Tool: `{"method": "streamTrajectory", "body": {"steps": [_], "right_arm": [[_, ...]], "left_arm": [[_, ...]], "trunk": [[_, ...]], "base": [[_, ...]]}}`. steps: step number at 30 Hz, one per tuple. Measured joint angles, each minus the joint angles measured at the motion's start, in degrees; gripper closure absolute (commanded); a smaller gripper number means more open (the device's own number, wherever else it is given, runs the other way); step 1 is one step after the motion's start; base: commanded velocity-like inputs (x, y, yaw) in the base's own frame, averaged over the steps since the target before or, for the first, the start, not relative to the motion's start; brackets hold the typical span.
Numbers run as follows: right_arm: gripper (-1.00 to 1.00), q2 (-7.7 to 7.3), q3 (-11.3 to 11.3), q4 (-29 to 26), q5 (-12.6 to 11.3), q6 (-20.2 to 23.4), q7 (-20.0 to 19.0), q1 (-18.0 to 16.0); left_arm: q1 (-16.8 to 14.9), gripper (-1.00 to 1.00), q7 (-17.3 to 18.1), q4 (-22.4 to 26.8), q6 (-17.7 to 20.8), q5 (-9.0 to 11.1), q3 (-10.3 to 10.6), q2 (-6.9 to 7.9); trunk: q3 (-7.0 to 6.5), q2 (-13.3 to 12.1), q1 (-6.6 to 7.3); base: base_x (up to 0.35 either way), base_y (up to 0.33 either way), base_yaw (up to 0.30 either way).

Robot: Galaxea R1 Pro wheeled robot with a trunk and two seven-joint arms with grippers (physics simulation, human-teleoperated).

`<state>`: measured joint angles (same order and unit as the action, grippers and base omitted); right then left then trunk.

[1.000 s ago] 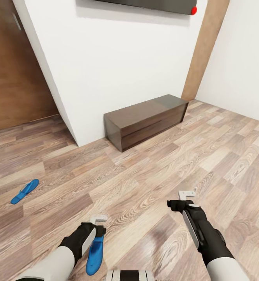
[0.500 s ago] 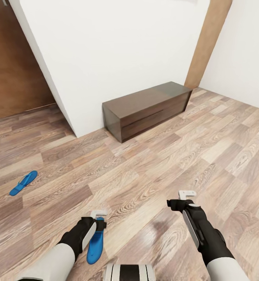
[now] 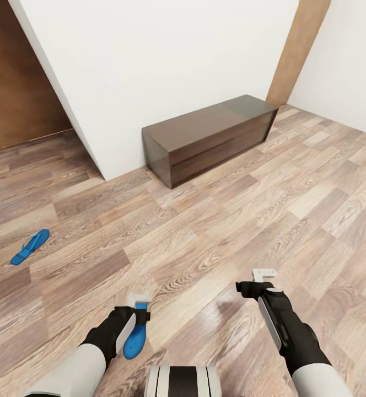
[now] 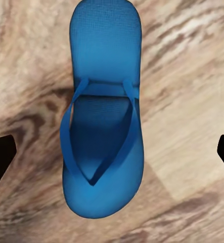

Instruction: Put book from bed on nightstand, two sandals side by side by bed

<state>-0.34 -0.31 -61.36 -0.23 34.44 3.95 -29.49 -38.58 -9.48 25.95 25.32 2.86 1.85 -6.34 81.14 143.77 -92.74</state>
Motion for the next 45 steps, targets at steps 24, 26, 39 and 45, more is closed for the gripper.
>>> {"method": "streamTrajectory", "body": {"steps": [24,26,39,45], "right_arm": [[-1.00,0.00,0.0,0.1,0.0,-0.2,0.0,0.0],[-1.00,0.00,0.0,0.1,0.0,-0.2,0.0,0.0],[-1.00,0.00,0.0,0.1,0.0,-0.2,0.0,0.0],[-1.00,0.00,0.0,0.1,0.0,-0.2,0.0,0.0]], "left_arm": [[0.0,-1.00,0.0,0.0,-7.2,0.0,0.4,0.05],[0.0,-1.00,0.1,0.0,-7.4,0.0,0.4,0.07],[0.0,-1.00,0.0,-0.3,-11.6,0.0,0.4,0.10],[0.0,-1.00,0.0,-0.4,-12.1,0.0,0.3,0.21]], "trunk": [[2.31,0.1,-0.21],[2.76,0.1,-0.26],[5.64,0.3,-0.59],[6.31,0.4,-0.67]], "base": [[0.000,0.000,0.000],[0.000,0.000,0.000],[0.000,0.000,0.000],[0.000,0.000,0.000]]}}
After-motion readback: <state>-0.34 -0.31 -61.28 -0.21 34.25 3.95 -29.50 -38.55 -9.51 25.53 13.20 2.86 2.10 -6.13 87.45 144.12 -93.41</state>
